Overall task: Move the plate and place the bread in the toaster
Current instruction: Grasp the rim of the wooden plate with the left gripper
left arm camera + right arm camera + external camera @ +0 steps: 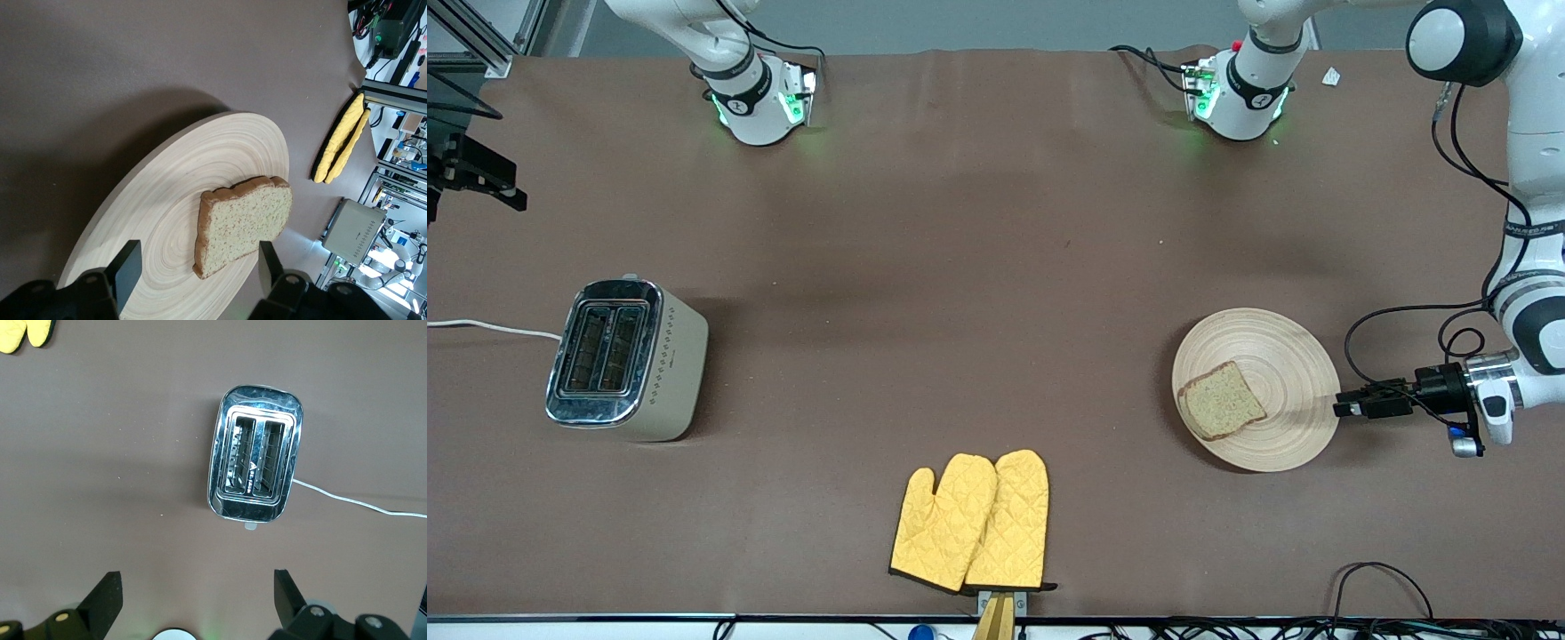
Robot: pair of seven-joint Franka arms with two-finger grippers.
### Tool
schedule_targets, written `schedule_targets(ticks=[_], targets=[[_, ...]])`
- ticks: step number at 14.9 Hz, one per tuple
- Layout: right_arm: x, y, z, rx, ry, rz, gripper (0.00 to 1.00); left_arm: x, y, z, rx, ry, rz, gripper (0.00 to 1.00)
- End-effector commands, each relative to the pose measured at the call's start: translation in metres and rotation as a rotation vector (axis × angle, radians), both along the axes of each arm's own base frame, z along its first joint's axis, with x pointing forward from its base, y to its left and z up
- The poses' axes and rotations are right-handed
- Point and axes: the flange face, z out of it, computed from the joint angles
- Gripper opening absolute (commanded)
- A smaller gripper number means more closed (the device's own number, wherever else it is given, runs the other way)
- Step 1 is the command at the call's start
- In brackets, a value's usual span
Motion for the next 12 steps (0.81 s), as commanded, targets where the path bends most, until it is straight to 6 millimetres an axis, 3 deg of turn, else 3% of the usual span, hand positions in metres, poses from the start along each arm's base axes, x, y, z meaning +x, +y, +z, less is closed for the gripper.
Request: schedule_targets(ticks=[1,5,12], targets=[[-0.004,0.000,0.000,-0.001,0.003,0.006,1.00,0.007,0.011,0.008,0.012,-0.064,-0.009,0.78],[-0.004,0.000,0.000,-0.001,0.006,0.006,1.00,0.006,0.027,-0.004,0.036,-0.140,-0.063,0.75],[-0.004,0.001,0.000,-0.001,0.005,0.008,1.00,0.003,0.033,-0.029,0.066,-0.228,-0.120,0.71]])
